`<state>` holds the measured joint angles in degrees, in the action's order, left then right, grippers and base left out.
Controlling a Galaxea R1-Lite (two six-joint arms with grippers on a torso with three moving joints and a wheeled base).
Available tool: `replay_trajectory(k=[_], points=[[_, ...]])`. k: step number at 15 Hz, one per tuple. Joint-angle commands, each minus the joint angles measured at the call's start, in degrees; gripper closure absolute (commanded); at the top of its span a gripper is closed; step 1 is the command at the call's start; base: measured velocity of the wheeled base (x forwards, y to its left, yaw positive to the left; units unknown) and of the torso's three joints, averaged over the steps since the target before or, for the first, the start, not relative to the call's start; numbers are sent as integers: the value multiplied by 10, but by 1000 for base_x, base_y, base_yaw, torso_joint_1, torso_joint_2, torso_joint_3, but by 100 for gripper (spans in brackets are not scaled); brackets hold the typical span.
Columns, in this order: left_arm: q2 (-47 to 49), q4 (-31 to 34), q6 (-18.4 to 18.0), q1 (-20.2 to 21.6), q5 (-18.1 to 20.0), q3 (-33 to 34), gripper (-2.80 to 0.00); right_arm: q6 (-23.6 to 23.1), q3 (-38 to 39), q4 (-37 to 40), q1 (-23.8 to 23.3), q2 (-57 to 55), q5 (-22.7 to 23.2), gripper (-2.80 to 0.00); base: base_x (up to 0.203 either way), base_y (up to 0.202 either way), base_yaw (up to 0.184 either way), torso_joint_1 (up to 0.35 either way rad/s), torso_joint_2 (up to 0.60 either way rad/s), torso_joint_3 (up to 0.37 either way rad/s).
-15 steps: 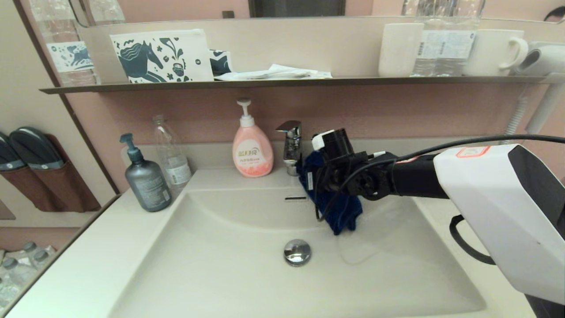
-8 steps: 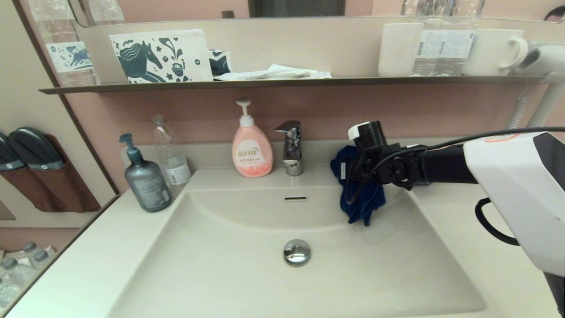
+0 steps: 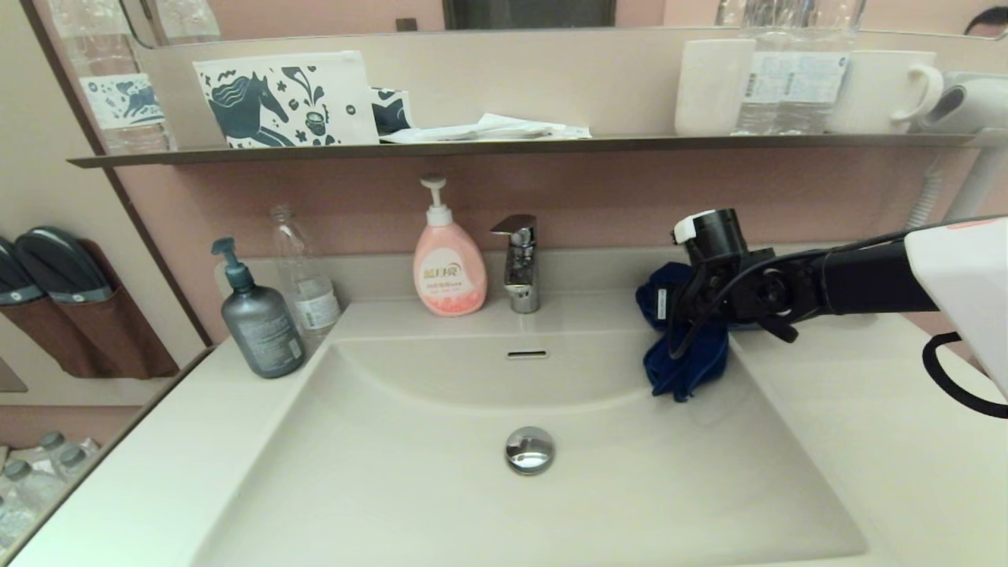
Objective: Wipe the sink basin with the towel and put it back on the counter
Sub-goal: Wipe the sink
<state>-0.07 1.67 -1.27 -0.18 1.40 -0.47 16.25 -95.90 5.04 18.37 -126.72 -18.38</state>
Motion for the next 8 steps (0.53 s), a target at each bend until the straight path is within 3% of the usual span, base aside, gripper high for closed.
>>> replay_trajectory(k=[1, 4, 8], points=[[1, 0, 0, 0, 0, 0, 0, 0, 22, -1, -7, 50, -1, 0, 0, 0, 0, 0, 0, 0], [1, 0, 0, 0, 0, 0, 0, 0, 49, 17, 5, 115, 0, 0, 0, 0, 0, 0, 0, 0], [1, 0, 0, 0, 0, 0, 0, 20, 54, 107, 38, 206, -1, 0, 0, 0, 0, 0, 0, 0]])
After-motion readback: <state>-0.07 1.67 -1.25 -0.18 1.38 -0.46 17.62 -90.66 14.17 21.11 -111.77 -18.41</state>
